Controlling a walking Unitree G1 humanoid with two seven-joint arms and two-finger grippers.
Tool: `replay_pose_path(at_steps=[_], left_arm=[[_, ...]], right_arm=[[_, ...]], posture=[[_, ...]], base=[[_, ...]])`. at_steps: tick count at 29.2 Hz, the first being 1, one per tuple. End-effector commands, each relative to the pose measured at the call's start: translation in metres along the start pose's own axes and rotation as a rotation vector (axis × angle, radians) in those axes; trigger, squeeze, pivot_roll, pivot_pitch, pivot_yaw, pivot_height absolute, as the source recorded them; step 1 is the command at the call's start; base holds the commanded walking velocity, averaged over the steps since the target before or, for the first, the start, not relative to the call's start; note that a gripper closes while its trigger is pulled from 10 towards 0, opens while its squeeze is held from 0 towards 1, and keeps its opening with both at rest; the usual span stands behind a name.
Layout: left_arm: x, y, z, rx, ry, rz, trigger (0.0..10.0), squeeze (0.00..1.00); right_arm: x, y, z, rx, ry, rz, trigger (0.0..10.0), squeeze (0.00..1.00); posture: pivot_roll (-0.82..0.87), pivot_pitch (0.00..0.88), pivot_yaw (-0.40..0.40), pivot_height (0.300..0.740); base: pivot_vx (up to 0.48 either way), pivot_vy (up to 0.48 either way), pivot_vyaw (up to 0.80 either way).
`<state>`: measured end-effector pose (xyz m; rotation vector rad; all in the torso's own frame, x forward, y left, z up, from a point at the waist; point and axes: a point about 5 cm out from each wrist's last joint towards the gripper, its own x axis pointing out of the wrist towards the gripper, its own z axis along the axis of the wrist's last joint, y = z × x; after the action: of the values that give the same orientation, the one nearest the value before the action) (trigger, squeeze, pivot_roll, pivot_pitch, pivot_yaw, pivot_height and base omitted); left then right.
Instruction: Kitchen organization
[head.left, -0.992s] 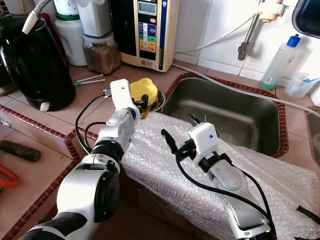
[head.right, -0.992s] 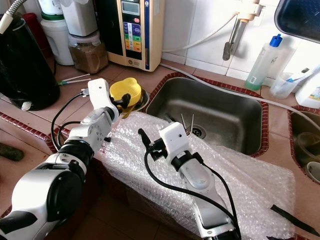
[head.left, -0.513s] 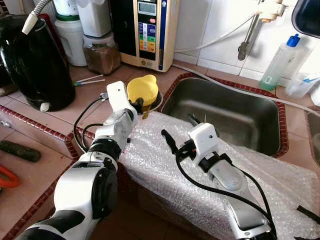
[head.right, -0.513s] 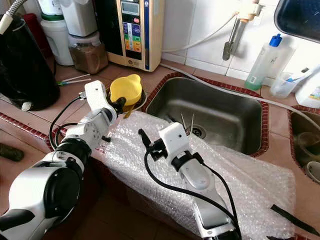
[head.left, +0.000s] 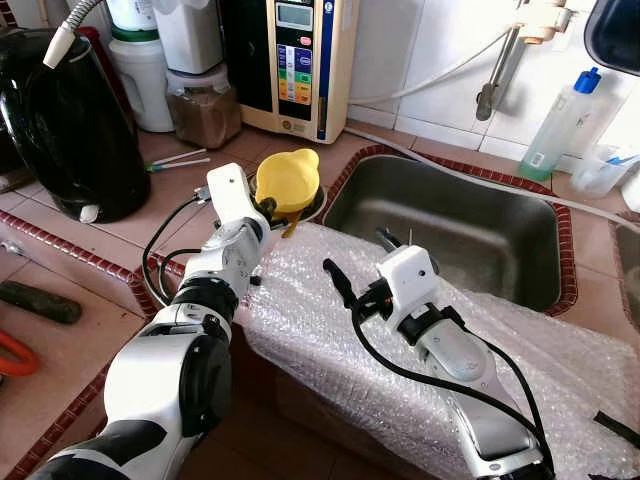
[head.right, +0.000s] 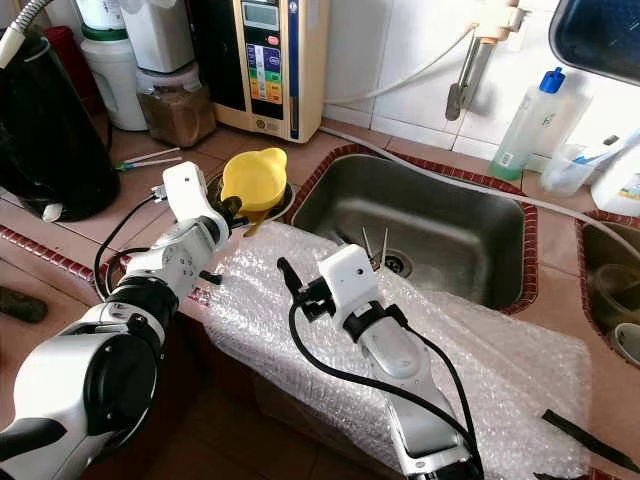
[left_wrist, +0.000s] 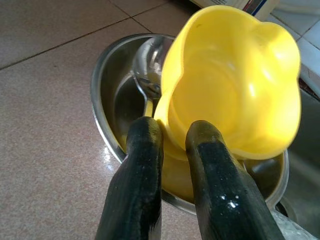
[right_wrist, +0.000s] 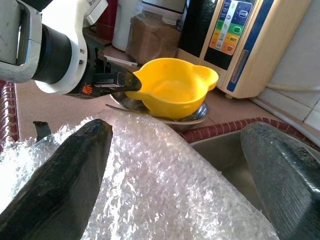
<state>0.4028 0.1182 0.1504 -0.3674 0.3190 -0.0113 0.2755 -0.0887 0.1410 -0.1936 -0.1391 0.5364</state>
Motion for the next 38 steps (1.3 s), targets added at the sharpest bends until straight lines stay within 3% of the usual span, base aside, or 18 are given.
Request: replay_pose_path(at_steps=[1,9,17,25,28,38], left_arm=[[0.000,0.005,-0.005,0.001,0.016,0.014,0.0,0.00],[-0.001,0.004,-0.002,0.013,-0.029,-0.017,0.0,0.00],[-0.003,0.016,-0.006,0.024,-0.057,-0.002,0.0,0.00],[-0.005,0.018,-0.003,0.011,-0.124,-0.004,0.0,0.00],[-0.006,0.013,0.003,0.026,-0.200,-0.032,0.0,0.00],[-0.012,-0.018,-0.002,0.056,-0.279,-0.166,0.0,0.00]], right_arm=[[0.002,-0.001,0.004,-0.013,-0.017,0.006,10.0,0.00],[0.002,-0.002,0.004,-0.016,-0.016,0.005,10.0,0.00],[0.002,-0.006,0.003,-0.027,-0.013,0.001,10.0,0.00],[0.004,-0.007,0.003,-0.030,-0.017,0.002,10.0,0.00],[0.006,-0.013,0.006,-0.027,-0.038,-0.042,10.0,0.00],[0.022,-0.039,0.020,0.146,-0.098,-0.175,10.0,0.00]], posture=[[-0.01,0.000,0.007,0.740],[-0.02,0.000,0.006,0.740],[-0.01,0.000,-0.001,0.740],[-0.01,0.000,-0.010,0.740],[0.00,0.000,-0.013,0.740],[0.01,0.000,-0.022,0.740]], base=[[0.000,0.000,0.00],[0.000,0.000,0.00],[0.000,0.000,0.00],[0.000,0.000,0.00],[0.000,0.000,0.00],[0.000,0.000,0.00]])
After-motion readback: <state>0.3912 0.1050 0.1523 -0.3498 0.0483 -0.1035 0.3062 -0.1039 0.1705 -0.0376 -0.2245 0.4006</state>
